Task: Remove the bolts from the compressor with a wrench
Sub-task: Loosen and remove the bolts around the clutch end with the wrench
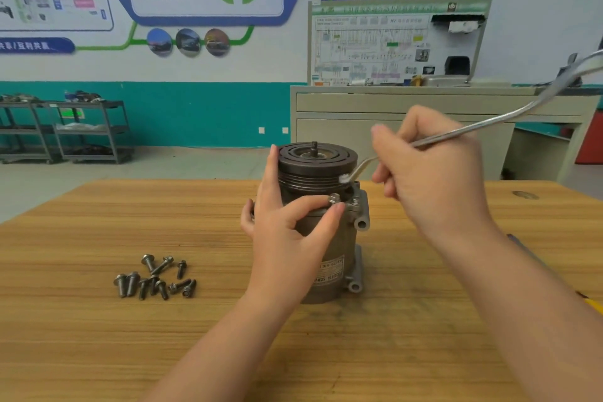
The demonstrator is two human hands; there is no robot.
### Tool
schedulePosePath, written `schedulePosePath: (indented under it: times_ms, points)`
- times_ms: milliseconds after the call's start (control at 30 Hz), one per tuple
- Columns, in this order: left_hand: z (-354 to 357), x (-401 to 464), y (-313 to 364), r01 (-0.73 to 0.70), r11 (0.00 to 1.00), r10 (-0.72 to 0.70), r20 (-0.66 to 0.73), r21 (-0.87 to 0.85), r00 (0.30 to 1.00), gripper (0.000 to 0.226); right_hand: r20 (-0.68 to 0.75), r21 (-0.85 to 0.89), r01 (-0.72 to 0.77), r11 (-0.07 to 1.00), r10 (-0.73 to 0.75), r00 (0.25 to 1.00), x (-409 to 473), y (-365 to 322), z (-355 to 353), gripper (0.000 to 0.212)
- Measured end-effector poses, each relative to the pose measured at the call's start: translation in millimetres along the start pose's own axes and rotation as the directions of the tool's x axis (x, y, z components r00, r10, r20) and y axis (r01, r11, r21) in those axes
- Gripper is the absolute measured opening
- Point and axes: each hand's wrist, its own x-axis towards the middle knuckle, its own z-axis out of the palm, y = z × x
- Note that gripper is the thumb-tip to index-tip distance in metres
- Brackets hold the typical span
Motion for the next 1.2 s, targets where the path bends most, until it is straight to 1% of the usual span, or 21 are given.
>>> schedulePosePath:
  times_ms: [67,133,233,300,333,400,433,467,500,533,567,600,633,667,733,767,800,867,933,1033,1200]
  points:
    - [-0.6,0.0,-0.3,-0.011,1.000,0.011,0.001,0.000,1.000,0.004,-0.008,-0.063,0.003,0.998,-0.004,1.000,-9.7,0.4,4.6,0.038]
    - [-1.2,0.0,-1.0,-0.017,1.000,0.017,-0.004,0.001,1.000,0.006,-0.050,-0.051,0.000,0.999,-0.002,0.999,-17.4,2.1,8.4,0.041]
    - [-1.1,1.1,-1.4,-0.014,1.000,0.014,-0.018,0.003,1.000,0.002,-0.105,-0.046,0.053,0.998,-0.057,0.993,-25.8,6.3,18.6,0.044]
    - [-1.8,1.8,-1.6,-0.009,1.000,0.009,-0.014,0.018,1.000,0.008,-0.112,-0.081,0.138,0.987,-0.147,0.983,-31.1,5.7,26.0,0.047]
    - [-2.7,1.8,-1.7,-0.006,1.000,0.006,-0.004,0.023,1.000,0.010,-0.102,-0.139,0.208,0.968,-0.223,0.969,-33.7,4.0,28.9,0.049]
    - [-3.9,1.8,-2.1,0.000,1.000,-0.001,0.027,0.027,1.000,0.003,-0.043,-0.303,0.359,0.883,-0.389,0.920,-40.8,2.7,33.1,0.050]
    - [-4.4,1.3,-2.3,0.002,1.000,-0.003,0.038,0.030,0.999,0.004,-0.030,-0.354,0.390,0.850,-0.427,0.904,-46.7,4.7,34.1,0.050]
    - [-4.8,1.0,-2.2,0.004,1.000,-0.006,0.046,0.031,0.999,0.005,-0.046,-0.368,0.370,0.853,-0.415,0.909,-53.2,7.8,33.9,0.048]
    - [-5.0,0.7,-1.1,0.007,1.000,-0.008,0.045,0.026,0.999,0.007,-0.098,-0.343,0.294,0.892,-0.345,0.933,-59.1,10.7,32.9,0.043]
    - [-4.7,0.8,0.8,0.010,1.000,-0.011,0.040,0.023,0.999,0.007,-0.163,-0.245,0.157,0.957,-0.200,0.966,-63.7,11.8,31.7,0.038]
    - [-4.4,1.1,2.8,0.013,1.000,-0.014,0.039,0.016,0.999,0.003,-0.189,-0.062,-0.001,0.998,-0.011,0.982,-65.6,12.4,29.6,0.031]
    - [-4.1,1.4,4.5,0.014,1.000,-0.014,0.037,0.013,0.999,0.004,-0.157,0.168,-0.143,0.975,0.170,0.973,-64.8,13.3,25.4,0.025]
    - [-3.5,1.2,5.2,0.016,1.000,-0.016,0.035,0.014,0.999,0.007,-0.082,0.358,-0.269,0.894,0.317,0.945,-60.9,13.8,20.0,0.022]
    - [-2.9,1.1,5.4,0.021,1.000,-0.021,0.030,0.011,0.999,0.005,0.004,0.480,-0.376,0.793,0.427,0.904,-55.1,16.0,13.2,0.018]
    - [-1.6,1.6,5.4,0.038,0.999,-0.038,0.010,-0.004,0.999,0.004,0.162,0.589,-0.537,0.604,0.563,0.811,-39.9,21.8,3.4,0.012]
    - [-1.2,2.1,5.2,0.048,0.999,-0.048,0.000,-0.018,0.999,0.008,0.221,0.596,-0.596,0.539,0.603,0.766,-32.2,24.5,0.8,0.016]
    - [-0.5,2.7,5.5,0.055,0.998,-0.055,-0.006,-0.035,0.998,0.013,0.267,0.586,-0.640,0.496,0.628,0.731,-25.1,26.1,-0.5,0.018]
    - [0.6,4.2,6.7,0.050,0.995,-0.052,-0.023,-0.088,0.998,0.018,0.322,0.553,-0.679,0.483,0.627,0.709,-13.6,28.9,-1.5,0.020]
    - [1.9,5.4,8.3,0.041,0.988,-0.049,-0.049,-0.148,0.998,0.011,0.351,0.509,-0.676,0.533,0.589,0.728,-5.3,28.9,-2.6,0.021]
    - [4.5,5.1,8.3,0.047,0.983,-0.061,-0.077,-0.175,0.995,0.006,0.373,0.468,-0.646,0.603,0.528,0.763,2.0,29.4,-3.1,0.022]
    - [8.5,2.0,6.1,0.043,0.982,-0.063,-0.100,-0.185,0.993,0.010,0.394,0.480,-0.605,0.635,0.461,0.796,3.3,30.4,-4.6,0.023]
